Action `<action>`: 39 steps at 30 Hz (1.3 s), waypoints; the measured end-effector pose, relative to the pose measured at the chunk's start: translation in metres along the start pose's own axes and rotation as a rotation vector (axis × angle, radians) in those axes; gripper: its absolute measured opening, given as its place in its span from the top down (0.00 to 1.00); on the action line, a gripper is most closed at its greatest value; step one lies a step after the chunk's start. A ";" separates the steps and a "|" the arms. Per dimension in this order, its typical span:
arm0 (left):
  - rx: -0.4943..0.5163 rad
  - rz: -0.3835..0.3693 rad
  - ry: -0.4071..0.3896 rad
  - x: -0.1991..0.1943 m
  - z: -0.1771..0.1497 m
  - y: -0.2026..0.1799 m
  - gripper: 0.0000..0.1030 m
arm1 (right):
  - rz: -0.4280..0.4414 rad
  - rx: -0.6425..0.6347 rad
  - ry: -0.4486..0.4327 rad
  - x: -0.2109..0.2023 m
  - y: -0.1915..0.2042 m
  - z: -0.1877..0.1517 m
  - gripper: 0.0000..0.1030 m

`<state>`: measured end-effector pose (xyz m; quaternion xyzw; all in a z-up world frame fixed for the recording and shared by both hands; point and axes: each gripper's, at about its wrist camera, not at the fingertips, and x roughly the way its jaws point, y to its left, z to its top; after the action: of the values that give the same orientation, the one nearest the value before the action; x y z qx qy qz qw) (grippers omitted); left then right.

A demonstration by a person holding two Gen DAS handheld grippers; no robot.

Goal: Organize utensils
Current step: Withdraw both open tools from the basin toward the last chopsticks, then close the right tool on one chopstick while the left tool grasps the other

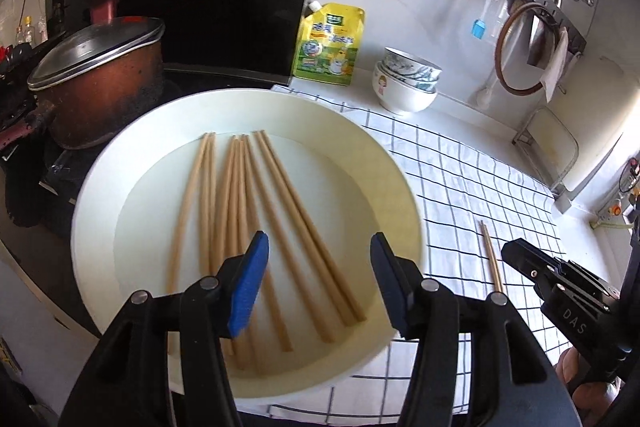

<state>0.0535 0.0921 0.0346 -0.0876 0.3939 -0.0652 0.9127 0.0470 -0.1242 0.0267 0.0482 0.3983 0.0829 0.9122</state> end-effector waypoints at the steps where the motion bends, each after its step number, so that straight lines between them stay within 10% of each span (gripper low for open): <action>1: 0.010 -0.013 0.003 0.000 -0.002 -0.008 0.49 | -0.028 0.011 0.004 -0.003 -0.011 -0.006 0.84; 17: 0.174 -0.090 0.060 0.017 -0.048 -0.123 0.40 | -0.157 0.084 0.098 0.001 -0.088 -0.082 0.81; 39: 0.190 -0.051 0.141 0.052 -0.070 -0.140 0.33 | -0.124 -0.008 0.130 0.020 -0.078 -0.087 0.94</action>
<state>0.0303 -0.0616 -0.0198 -0.0057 0.4468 -0.1316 0.8849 0.0057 -0.1949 -0.0588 0.0145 0.4584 0.0310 0.8881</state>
